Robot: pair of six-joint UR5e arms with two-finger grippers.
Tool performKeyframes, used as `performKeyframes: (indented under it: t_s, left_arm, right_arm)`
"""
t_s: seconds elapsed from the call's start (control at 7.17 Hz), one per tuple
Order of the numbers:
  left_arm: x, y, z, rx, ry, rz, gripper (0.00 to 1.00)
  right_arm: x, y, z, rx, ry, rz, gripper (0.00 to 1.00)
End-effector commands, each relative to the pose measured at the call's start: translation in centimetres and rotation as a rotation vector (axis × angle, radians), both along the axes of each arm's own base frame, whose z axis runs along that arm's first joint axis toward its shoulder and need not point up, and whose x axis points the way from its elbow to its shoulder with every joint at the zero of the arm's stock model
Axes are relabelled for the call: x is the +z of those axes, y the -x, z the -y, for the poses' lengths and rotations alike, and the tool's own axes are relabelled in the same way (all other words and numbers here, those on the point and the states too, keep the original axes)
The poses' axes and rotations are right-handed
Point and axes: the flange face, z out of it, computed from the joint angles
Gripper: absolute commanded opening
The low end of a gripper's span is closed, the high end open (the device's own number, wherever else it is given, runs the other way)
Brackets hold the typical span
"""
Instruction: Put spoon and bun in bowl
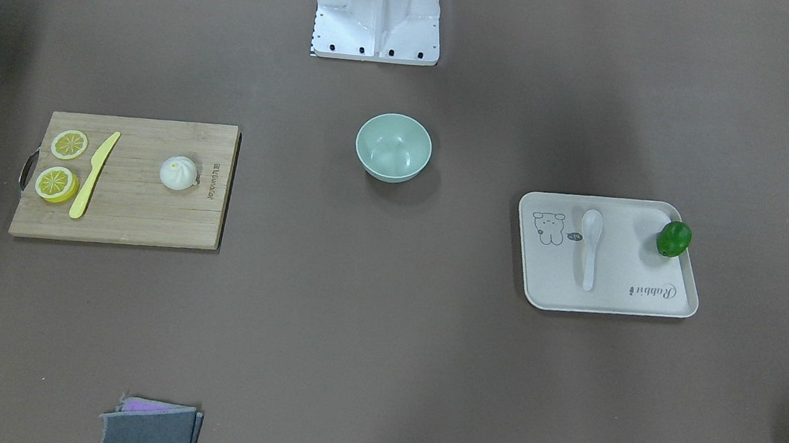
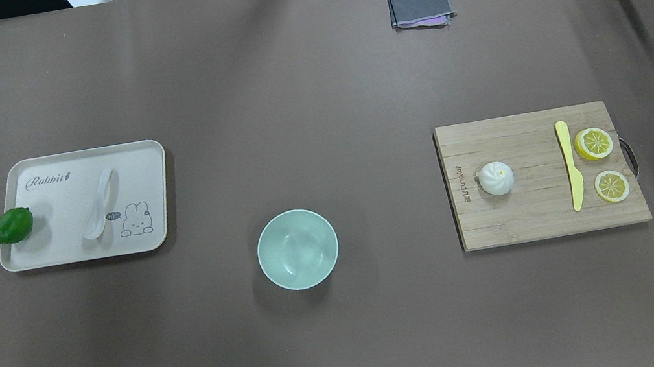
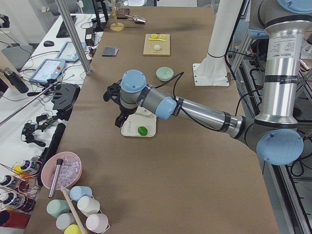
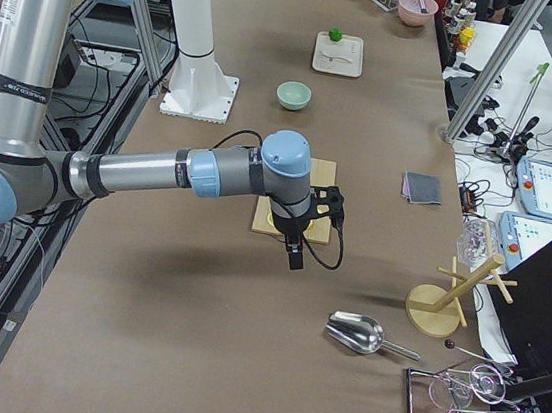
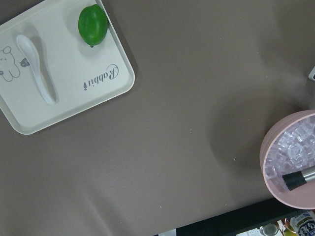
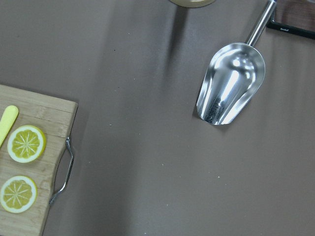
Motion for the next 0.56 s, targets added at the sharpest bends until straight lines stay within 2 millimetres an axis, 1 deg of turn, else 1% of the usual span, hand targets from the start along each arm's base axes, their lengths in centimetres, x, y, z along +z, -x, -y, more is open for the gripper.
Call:
performKeyframes:
  t_s: [0.0,0.14,0.28,0.42]
  left_arm:
    - [-1.4,-7.0,0.2,0.002,0.128,-0.053,0.99]
    - [-2.7,-11.0,0.5,-0.014,0.188,-0.072,0.99]
    - [-4.5,-15.5,1.2,-0.045,0.231,-0.053,0.99]
    - [-5.0,-20.1,1.0,-0.065,0.239,-0.008,0.99]
  right_arm:
    - [-2.0,4.1,1.6,0.068,0.068,0.042,1.00]
    - [-3.5,6.9,1.9,0.125,0.084,0.090,1.00]
    - [-4.5,10.2,2.4,0.179,0.108,0.095,1.00]
    - [-5.9,13.6,3.1,0.212,0.128,0.081,0.99]
